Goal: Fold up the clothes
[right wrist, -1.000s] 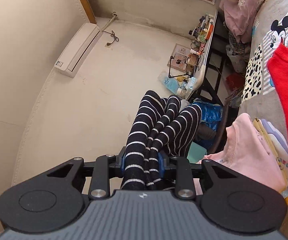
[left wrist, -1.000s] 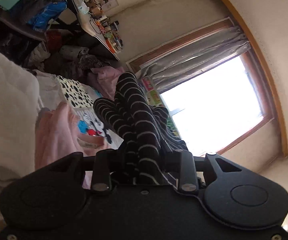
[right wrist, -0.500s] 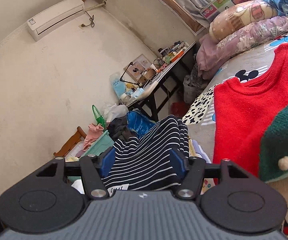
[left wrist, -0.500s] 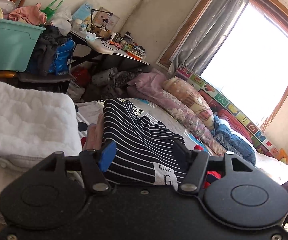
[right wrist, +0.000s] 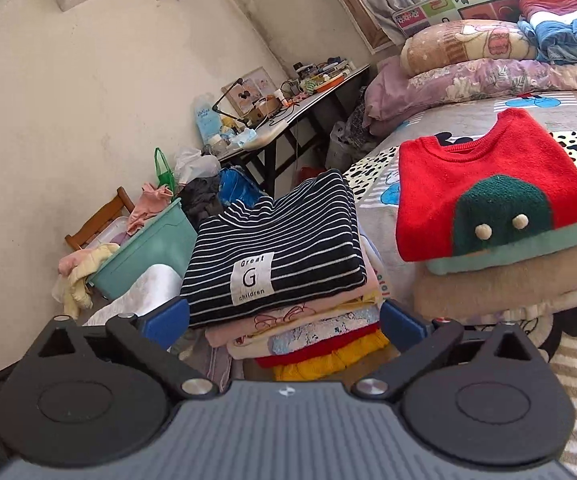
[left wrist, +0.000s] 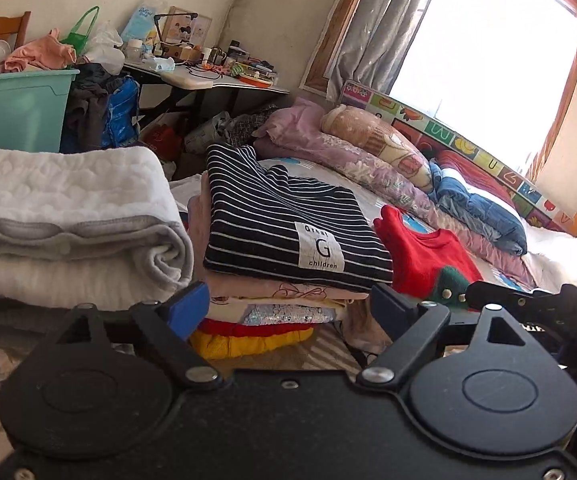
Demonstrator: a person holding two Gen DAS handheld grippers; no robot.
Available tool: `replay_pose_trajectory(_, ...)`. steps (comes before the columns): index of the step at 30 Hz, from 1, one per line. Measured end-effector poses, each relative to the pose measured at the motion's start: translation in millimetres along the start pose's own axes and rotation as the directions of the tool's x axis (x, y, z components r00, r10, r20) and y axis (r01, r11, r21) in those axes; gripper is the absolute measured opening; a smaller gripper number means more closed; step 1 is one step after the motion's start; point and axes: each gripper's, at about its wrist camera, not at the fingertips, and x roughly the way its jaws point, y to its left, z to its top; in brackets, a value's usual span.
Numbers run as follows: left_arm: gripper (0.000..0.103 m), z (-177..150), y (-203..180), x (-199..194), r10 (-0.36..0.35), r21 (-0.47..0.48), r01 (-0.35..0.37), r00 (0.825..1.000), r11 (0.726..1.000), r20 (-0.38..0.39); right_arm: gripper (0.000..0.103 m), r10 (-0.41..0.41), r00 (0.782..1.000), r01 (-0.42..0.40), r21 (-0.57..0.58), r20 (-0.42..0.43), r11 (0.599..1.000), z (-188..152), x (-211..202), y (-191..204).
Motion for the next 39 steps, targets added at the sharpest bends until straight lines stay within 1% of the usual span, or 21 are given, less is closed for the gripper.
replay_pose_trajectory(3, 0.092, -4.7, -11.4, -13.1, 0.071, 0.060, -0.072, 0.997, 0.996, 0.013, 0.103, -0.052, 0.999, 0.052, -0.042, -0.004, 0.998, -4.7, -14.3, 11.8)
replay_pose_trajectory(4, 0.096, -6.0, -15.4, -17.5, 0.096, 0.080, -0.097, 0.995, 0.992, 0.019, 0.103, -0.068, 0.998, 0.068, -0.049, -0.005, 0.996, -5.6, -18.2, 14.2)
replay_pose_trajectory(5, 0.101, -7.8, -19.7, -23.0, 0.104, 0.096, -0.106, 0.994, 0.990, 0.022, 0.103, -0.082, 0.997, 0.082, -0.054, -0.007, 0.995, -6.1, -22.0, 16.3)
replay_pose_trajectory(6, 0.103, -9.2, -23.3, -27.5, 0.104, 0.110, -0.106, 0.994, 0.988, 0.020, 0.103, -0.096, 0.995, 0.095, -0.060, -0.007, 0.994, -6.9, -26.1, 18.2)
replay_pose_trajectory(9, 0.103, -12.0, -32.5, -42.0, 0.132, 0.127, -0.138, 0.990, 0.982, 0.052, 0.103, -0.147, 0.989, 0.145, -0.099, -0.012, 0.984, -10.8, -37.1, 25.2)
replay_pose_trajectory(12, 0.103, -12.4, -36.1, -51.4, 0.135, 0.120, -0.141, 0.989, 0.983, 0.052, 0.103, -0.195, 0.981, 0.190, -0.140, -0.018, 0.972, -15.3, -46.6, 33.4)
replay_pose_trajectory(15, 0.103, -14.3, -41.6, -58.3, 0.160, 0.132, -0.165, 0.986, 0.977, 0.048, 0.103, -0.229, 0.973, 0.221, -0.179, -0.025, 0.959, -21.0, -54.4, 42.1)
replay_pose_trajectory(20, 0.103, -20.2, -48.2, -69.8, 0.234, 0.152, -0.242, 0.970, 0.958, 0.066, 0.103, -0.281, 0.959, 0.265, -0.233, -0.035, 0.936, -29.0, -63.9, 54.6)
replay_pose_trajectory(26, 0.103, -22.3, -51.3, -84.7, 0.263, 0.159, -0.270, 0.963, 0.950, 0.064, 0.103, -0.291, 0.956, 0.274, -0.238, -0.043, 0.932, -37.3, -74.2, 63.1)
replay_pose_trajectory(30, 0.103, -23.3, -54.8, -95.2, 0.275, 0.172, -0.284, 0.958, 0.943, 0.077, 0.103, -0.290, 0.956, 0.275, -0.239, -0.033, 0.931, -40.3, -82.2, 71.6)
replay_pose_trajectory(39, 0.103, -28.3, -52.4, -107.6, 0.269, 0.180, -0.276, 0.961, 0.944, 0.064, 0.103, -0.286, 0.958, 0.273, -0.235, -0.023, 0.933, -48.4, -93.5, 86.6)
